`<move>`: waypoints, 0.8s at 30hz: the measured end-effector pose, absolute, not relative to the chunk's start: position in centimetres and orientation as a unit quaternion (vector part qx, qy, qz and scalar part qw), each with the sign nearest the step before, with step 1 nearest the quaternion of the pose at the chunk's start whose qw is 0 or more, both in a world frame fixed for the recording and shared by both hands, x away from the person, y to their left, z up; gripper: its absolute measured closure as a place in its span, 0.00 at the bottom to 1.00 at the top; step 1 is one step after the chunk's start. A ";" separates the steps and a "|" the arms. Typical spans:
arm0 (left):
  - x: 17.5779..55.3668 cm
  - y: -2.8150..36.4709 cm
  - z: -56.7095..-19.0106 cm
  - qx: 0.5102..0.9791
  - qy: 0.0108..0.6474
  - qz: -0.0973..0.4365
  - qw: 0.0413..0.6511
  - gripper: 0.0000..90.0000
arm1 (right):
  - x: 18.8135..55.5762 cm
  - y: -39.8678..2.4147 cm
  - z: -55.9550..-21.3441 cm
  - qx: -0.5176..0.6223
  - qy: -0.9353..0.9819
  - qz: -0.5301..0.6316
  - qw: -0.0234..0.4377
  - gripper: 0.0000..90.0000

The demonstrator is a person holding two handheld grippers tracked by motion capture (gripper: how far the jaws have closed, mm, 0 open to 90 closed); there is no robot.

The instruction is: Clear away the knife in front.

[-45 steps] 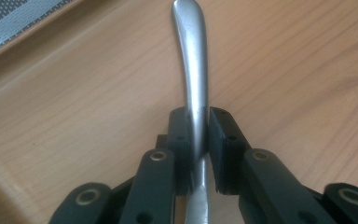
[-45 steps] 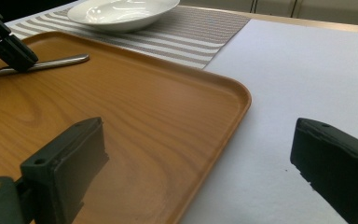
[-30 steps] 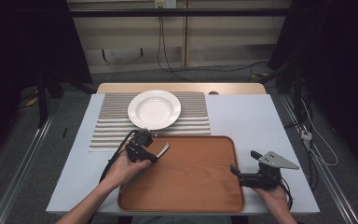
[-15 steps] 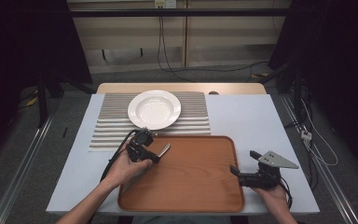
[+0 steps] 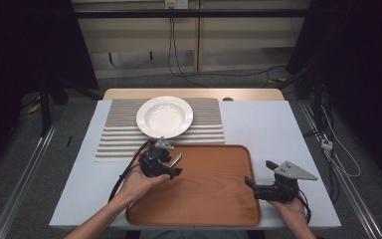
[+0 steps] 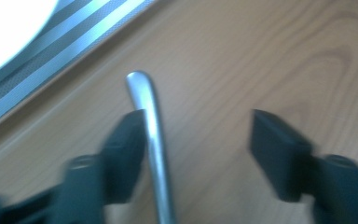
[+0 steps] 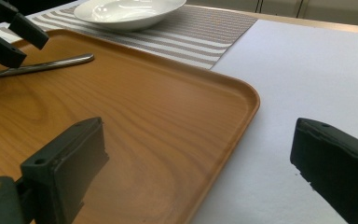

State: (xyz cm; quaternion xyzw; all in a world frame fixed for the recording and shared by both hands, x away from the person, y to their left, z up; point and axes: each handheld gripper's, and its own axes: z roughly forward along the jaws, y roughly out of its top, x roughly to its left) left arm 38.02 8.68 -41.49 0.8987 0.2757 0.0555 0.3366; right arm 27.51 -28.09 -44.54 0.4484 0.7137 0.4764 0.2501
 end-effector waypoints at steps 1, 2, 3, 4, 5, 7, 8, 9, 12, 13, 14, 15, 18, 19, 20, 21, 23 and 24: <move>37.9 8.7 -41.6 0.898 0.267 0.041 0.348 0.54 | 27.5 -28.1 -44.5 0.450 0.713 0.477 0.250 0.04; 37.8 8.6 -41.6 0.900 0.256 0.035 0.353 0.66 | 27.4 -28.1 -44.5 0.450 0.712 0.477 0.251 0.04; 37.7 8.4 -41.7 0.902 0.254 0.027 0.348 0.71 | 27.4 -28.2 -44.5 0.450 0.712 0.478 0.250 0.04; 37.7 8.3 -41.9 0.903 0.252 0.025 0.346 0.71 | 27.3 -28.2 -44.5 0.450 0.712 0.477 0.250 0.04; 37.7 8.2 -42.0 0.905 0.253 0.026 0.341 0.72 | 27.3 -28.2 -44.5 0.449 0.712 0.478 0.251 0.04; 37.8 8.0 -42.3 0.910 0.251 0.033 0.328 0.77 | 27.3 -28.2 -44.4 0.448 0.712 0.478 0.252 0.04; 37.9 8.0 -42.4 0.913 0.251 0.039 0.318 0.82 | 27.3 -28.2 -44.4 0.448 0.712 0.478 0.252 0.04; 38.0 8.0 -42.7 0.913 0.257 0.038 0.316 0.88 | 27.3 -28.1 -44.4 0.447 0.713 0.477 0.252 0.04; 38.3 8.1 -43.1 0.918 0.257 0.046 0.298 0.99 | 27.3 -28.1 -44.4 0.448 0.713 0.477 0.251 0.04; 38.3 8.1 -43.2 0.919 0.256 0.055 0.294 1.00 | 27.3 -28.1 -44.4 0.447 0.713 0.477 0.252 0.04; 38.4 8.2 -43.2 0.919 0.255 0.056 0.295 1.00 | 27.3 -28.2 -44.4 0.447 0.713 0.477 0.252 0.04; 38.5 8.2 -43.2 0.921 0.253 0.060 0.290 1.00 | 27.3 -28.2 -44.4 0.447 0.713 0.477 0.252 0.04; 38.6 8.3 -43.2 0.918 0.266 0.065 0.289 1.00 | 27.3 -28.1 -44.4 0.447 0.714 0.477 0.252 0.04; 38.6 8.3 -43.2 0.918 0.267 0.072 0.284 1.00 | 27.3 -28.1 -44.4 0.446 0.714 0.477 0.253 0.04; 38.5 8.4 -43.1 0.918 0.268 0.075 0.281 1.00 | 27.2 -28.1 -44.4 0.446 0.714 0.477 0.252 0.04; 38.6 8.5 -43.1 0.921 0.264 0.075 0.278 1.00 | 27.2 -28.1 -44.4 0.445 0.714 0.478 0.252 0.04; 38.6 8.5 -43.1 0.921 0.263 0.077 0.278 1.00 | 27.2 -28.1 -44.4 0.446 0.714 0.477 0.253 0.04; 38.5 8.5 -43.1 0.920 0.263 0.077 0.281 1.00 | 27.2 -28.1 -44.4 0.447 0.713 0.478 0.252 0.04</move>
